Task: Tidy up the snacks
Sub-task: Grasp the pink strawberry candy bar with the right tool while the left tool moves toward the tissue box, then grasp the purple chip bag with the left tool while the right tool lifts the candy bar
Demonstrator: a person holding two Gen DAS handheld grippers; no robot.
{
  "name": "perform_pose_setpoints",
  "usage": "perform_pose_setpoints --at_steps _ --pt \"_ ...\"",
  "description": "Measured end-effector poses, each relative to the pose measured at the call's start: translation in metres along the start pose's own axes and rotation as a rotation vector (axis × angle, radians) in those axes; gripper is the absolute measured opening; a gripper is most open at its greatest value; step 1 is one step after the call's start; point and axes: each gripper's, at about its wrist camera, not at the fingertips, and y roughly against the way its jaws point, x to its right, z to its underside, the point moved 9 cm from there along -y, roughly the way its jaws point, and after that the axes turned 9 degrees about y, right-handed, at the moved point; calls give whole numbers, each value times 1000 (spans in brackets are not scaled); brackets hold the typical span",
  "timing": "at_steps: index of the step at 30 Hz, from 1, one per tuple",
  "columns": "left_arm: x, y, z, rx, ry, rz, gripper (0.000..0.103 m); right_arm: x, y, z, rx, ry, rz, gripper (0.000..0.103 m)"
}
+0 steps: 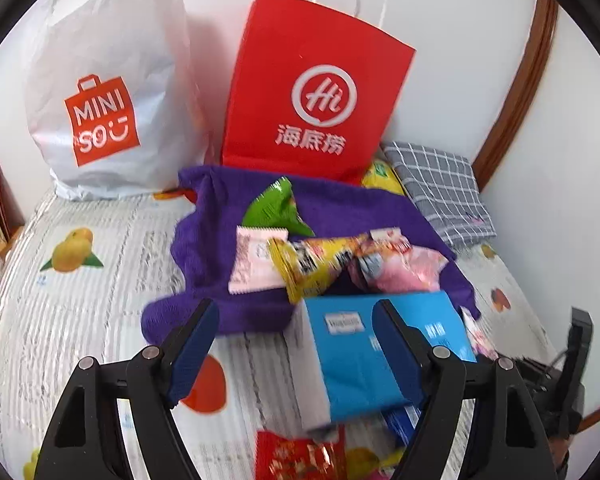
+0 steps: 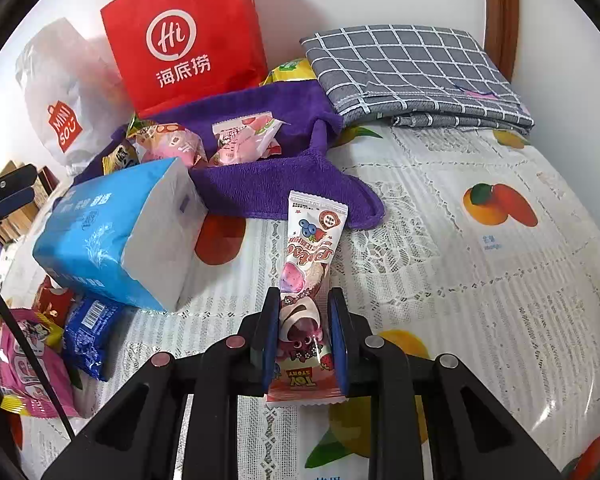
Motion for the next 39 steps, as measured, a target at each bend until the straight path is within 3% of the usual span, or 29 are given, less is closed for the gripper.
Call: perform_pose_setpoints --at_steps 7,9,11,13,17,25,36,39 --pt "12 36 40 -72 15 75 78 2 1 1 0 -6 -9 24" --pt "19 50 57 -94 -23 76 86 1 0 1 -1 -1 -3 24" --pt "20 58 73 -115 -39 59 86 1 1 1 -1 -1 -1 24" --pt "17 64 86 -137 -16 53 86 2 1 1 -1 -2 0 24" --pt "8 74 110 -181 109 128 86 2 1 2 -1 -2 3 24" --pt "8 52 135 -234 128 103 86 3 2 2 3 -13 -6 24" --pt "32 17 137 -268 140 168 86 3 2 3 3 -14 -8 24" --pt "34 11 136 -273 168 184 80 3 2 3 3 -12 -6 24"
